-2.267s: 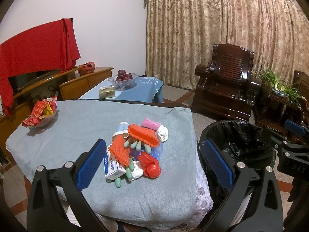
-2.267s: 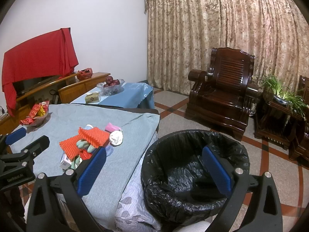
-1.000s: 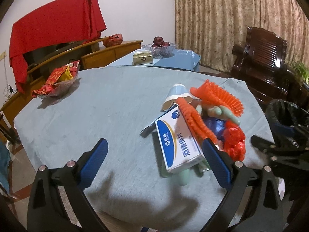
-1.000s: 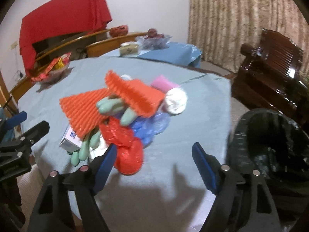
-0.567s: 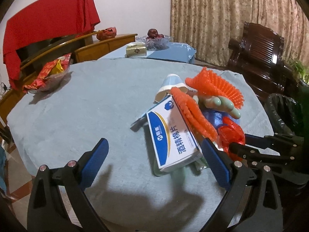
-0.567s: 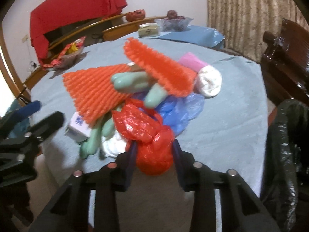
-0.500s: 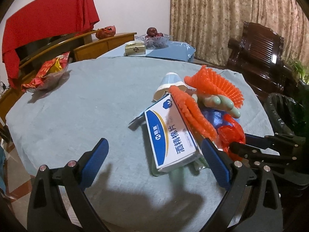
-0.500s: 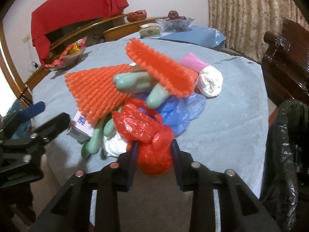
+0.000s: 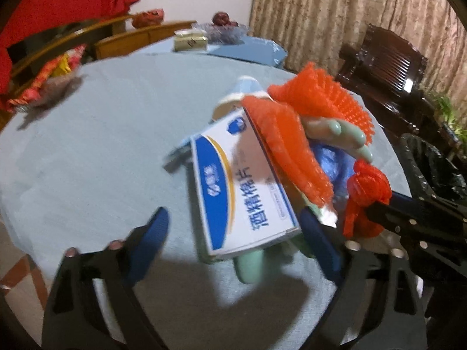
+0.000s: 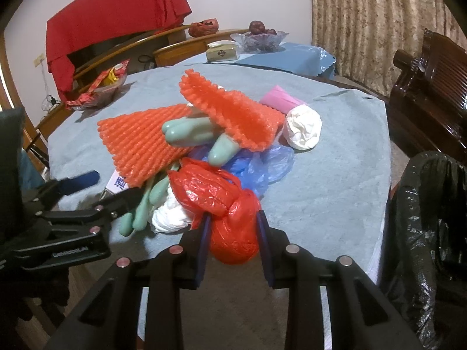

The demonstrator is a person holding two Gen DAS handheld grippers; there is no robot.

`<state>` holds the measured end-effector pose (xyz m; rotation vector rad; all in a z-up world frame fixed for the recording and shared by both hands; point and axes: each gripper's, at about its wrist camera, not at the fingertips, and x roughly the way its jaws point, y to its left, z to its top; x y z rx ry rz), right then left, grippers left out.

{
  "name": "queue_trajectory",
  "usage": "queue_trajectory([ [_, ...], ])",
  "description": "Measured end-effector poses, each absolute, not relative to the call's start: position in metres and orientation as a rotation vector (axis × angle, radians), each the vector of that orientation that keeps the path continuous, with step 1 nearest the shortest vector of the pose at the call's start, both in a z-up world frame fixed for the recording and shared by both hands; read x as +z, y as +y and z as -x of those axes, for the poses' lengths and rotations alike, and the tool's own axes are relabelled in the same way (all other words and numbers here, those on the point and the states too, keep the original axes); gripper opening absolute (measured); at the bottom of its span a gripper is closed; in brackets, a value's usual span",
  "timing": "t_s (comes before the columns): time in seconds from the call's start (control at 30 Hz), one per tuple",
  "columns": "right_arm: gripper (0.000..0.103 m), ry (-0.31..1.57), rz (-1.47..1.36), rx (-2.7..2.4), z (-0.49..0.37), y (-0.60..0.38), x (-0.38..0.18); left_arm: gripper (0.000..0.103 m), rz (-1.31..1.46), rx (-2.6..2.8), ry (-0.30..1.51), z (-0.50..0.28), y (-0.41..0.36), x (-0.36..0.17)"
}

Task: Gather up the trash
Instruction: 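Close the left tool on the swab box while the right tool grips the red bag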

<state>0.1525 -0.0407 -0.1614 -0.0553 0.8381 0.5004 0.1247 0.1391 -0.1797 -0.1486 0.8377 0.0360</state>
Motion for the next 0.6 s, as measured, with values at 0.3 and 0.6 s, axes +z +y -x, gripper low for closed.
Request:
queue_trajectory([
  [0.3,0.03,0.82,0.061,0.499,-0.15,-0.046,-0.155,0.059,0.177,0.012,0.794,-0.114,0.139,-0.164],
  [0.6,0.03,0.835,0.06,0.492,-0.144,-0.048,-0.154,0.06,0.171,0.065,0.874,-0.106,0.154,-0.171],
])
